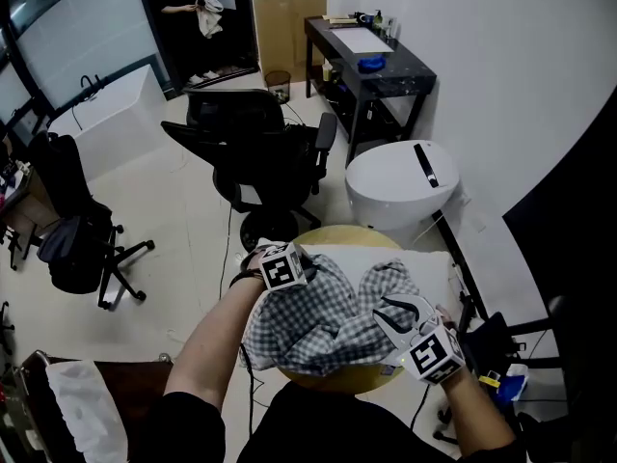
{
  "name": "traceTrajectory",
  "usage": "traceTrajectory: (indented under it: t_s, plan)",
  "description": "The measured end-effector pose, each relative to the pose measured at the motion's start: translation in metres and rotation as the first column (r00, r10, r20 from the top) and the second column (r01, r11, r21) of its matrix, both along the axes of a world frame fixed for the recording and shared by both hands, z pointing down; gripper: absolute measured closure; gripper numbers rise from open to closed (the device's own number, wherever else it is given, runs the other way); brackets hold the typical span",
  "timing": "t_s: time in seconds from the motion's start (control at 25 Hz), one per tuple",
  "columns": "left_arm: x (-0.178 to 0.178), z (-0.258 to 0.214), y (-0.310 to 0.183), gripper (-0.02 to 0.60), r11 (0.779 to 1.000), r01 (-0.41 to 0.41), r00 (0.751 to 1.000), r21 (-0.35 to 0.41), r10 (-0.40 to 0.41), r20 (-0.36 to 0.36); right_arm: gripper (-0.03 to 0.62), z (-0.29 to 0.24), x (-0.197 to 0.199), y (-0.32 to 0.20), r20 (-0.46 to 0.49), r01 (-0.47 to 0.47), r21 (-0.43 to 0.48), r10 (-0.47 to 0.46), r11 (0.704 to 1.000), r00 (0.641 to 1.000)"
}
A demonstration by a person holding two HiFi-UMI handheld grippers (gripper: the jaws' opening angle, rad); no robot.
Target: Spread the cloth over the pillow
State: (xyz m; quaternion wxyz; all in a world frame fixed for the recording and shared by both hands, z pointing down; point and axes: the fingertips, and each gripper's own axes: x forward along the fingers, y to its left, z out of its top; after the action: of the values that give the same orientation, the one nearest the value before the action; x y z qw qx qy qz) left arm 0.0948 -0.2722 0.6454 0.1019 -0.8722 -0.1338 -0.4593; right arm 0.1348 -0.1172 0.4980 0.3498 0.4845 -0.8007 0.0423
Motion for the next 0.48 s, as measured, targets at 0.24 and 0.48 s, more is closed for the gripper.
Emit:
traceTrajectory:
  t_s: [0.24,0.48]
  plan:
    - [-0.013,-0.044,0.007,0.578,0.995,-0.024,0.993,0.097,0.035,-0.113,0.448,0.021,0.044,-0.033,-0.059,-0.028,-0.062,0.024,0.998,0.998]
    - [-0.034,-0.08,0.014,0.578,0.988,0.002,0.981,0.156,0.028,-0.191,0.399,0.056,0.062,-0.052,-0.097,0.033,-0.203,-0.053,0.979,0.994]
